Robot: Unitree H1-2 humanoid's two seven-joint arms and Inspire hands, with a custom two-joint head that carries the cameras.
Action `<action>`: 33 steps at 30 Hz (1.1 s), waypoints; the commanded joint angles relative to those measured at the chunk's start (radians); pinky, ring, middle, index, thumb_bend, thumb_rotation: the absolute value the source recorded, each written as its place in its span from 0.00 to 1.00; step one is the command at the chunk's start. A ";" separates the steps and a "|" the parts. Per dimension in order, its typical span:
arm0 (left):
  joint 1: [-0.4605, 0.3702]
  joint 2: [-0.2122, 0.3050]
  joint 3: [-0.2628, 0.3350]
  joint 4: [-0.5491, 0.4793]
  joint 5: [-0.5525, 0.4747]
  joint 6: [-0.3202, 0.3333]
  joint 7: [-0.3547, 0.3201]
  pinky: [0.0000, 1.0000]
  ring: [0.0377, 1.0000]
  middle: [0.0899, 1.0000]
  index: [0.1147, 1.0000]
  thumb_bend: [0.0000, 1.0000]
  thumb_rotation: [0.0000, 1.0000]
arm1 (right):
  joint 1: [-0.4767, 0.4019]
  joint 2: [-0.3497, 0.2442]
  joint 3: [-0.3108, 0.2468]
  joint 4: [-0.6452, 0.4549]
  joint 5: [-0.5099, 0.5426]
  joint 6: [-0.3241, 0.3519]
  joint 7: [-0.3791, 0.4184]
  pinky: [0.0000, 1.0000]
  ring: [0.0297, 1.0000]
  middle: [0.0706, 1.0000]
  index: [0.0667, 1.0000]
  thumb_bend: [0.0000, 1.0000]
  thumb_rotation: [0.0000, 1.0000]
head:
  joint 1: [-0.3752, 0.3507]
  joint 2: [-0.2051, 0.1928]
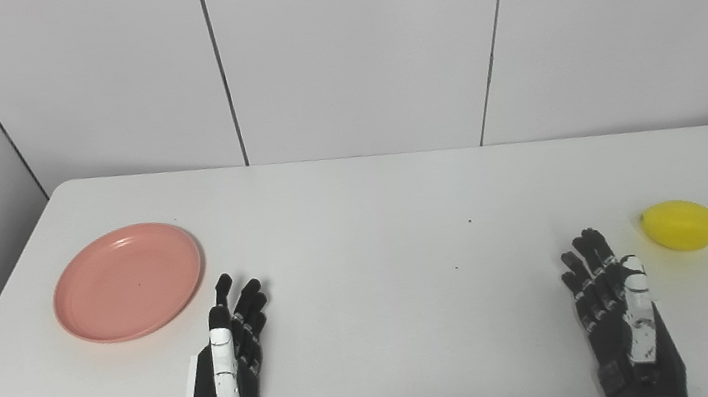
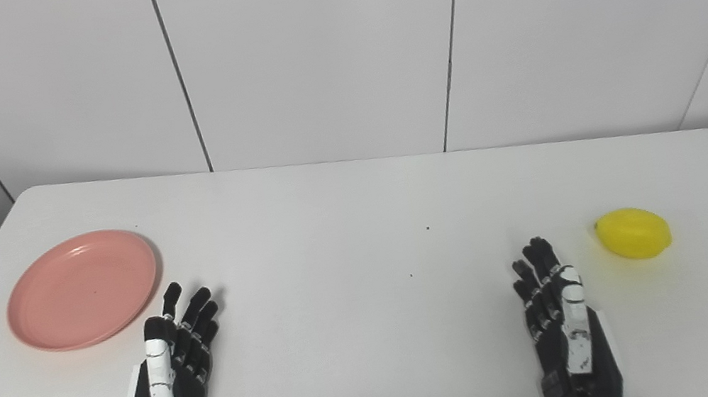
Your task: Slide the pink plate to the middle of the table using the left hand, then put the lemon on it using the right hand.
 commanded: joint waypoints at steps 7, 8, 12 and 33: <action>0.035 -0.016 -0.006 0.021 0.002 -0.043 0.003 0.99 0.94 0.91 0.98 0.73 0.92 | 0.024 -0.009 -0.010 0.052 0.007 -0.017 0.020 1.00 0.95 0.96 0.92 0.69 0.94 | 0.020 -0.020; 0.034 -0.016 -0.006 0.023 0.000 -0.044 0.004 0.99 0.94 0.91 0.98 0.73 0.92 | 0.023 -0.008 -0.011 0.054 0.006 -0.017 0.019 1.00 0.95 0.96 0.92 0.70 0.94 | 0.020 -0.020; 0.032 -0.017 -0.004 0.040 -0.003 -0.059 0.003 0.99 0.94 0.90 0.97 0.73 0.91 | 0.021 -0.005 -0.012 0.064 0.004 -0.024 0.019 1.00 0.95 0.96 0.92 0.70 0.95 | 0.024 -0.035; 0.025 -0.018 -0.004 0.118 -0.001 -0.133 -0.006 0.98 0.93 0.90 0.95 0.69 0.91 | 0.010 -0.009 -0.025 0.138 0.006 -0.077 0.054 1.00 0.95 0.97 0.93 0.68 0.99 | 0.054 -0.112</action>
